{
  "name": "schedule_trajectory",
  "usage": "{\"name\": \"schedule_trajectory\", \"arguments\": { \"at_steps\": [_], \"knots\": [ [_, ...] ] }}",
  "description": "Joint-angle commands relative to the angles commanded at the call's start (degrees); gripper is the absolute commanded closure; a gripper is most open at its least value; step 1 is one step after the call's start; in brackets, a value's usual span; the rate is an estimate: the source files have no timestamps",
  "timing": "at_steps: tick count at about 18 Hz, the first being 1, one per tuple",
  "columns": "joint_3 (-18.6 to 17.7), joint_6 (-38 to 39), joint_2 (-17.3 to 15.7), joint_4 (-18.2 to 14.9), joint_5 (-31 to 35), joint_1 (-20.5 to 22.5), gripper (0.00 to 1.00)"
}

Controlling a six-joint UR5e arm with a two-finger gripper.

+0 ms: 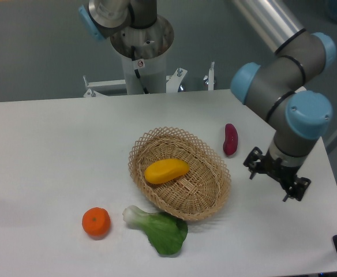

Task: Pick up the mango from the basket
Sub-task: 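Move the open gripper over the yellow mango and lower it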

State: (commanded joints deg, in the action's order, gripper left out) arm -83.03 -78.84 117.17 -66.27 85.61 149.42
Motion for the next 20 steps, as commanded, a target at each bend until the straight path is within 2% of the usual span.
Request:
{"name": "schedule_trajectory", "arguments": {
  "at_steps": [4,7,10,16,20],
  "knots": [
    [-8.3,-0.1,-3.9,5.0,0.0,-3.6,0.00],
    [-16.3,-1.5,-6.9,9.6,0.0,-4.7,0.00],
    [-22.0,-4.9,-9.2,11.3,0.1,-6.2,0.00],
    [-25.1,-4.9,-9.9,11.4,1.2,-9.5,0.00],
    [-26.7,-4.5,-9.1,13.9,1.2,-9.9,0.00]
  ]
}}
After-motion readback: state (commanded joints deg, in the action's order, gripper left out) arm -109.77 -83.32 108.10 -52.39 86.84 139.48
